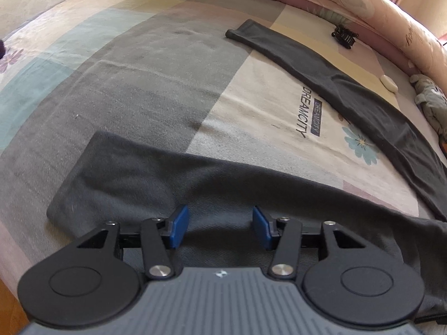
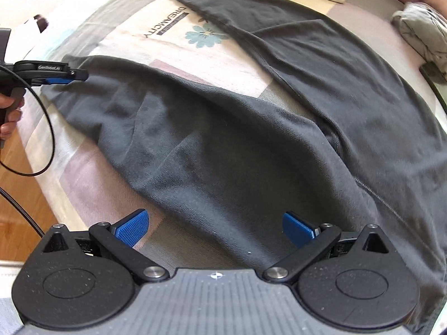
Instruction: Fold clothes
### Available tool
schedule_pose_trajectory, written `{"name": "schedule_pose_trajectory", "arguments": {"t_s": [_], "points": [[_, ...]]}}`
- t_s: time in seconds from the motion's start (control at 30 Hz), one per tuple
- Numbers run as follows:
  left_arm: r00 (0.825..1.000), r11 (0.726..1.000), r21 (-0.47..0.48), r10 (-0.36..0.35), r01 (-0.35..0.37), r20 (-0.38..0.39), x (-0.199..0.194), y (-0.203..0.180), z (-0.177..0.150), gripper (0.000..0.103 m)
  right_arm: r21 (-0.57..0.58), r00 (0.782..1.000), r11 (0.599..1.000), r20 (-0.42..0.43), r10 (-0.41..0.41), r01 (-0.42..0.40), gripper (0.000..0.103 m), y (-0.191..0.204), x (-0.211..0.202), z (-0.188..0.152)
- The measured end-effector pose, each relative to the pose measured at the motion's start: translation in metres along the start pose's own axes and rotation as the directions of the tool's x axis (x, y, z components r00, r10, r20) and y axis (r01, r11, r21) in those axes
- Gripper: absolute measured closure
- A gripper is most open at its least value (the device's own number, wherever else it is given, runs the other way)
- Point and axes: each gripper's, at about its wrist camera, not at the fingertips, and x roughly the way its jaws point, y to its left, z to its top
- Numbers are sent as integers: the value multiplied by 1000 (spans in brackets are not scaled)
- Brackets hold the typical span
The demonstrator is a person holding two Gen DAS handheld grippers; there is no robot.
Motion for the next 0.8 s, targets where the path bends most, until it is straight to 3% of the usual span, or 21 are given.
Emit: {"name": "schedule_pose_trajectory", "arguments": {"t_s": [0.23, 0.57, 0.8], "points": [[999, 1000, -15, 23, -22, 36, -5, -18, -12, 53, -80, 999, 996, 0, 34, -34, 0, -16, -1, -3], [996, 993, 94, 63, -69, 58, -17, -33, -13, 52, -87, 997, 994, 34, 70, -67, 0, -24, 0, -10], [999, 982, 183, 52, -50, -3, -7, -32, -17, 53, -73, 997, 997, 68, 22, -17, 0, -18, 4, -21]]}}
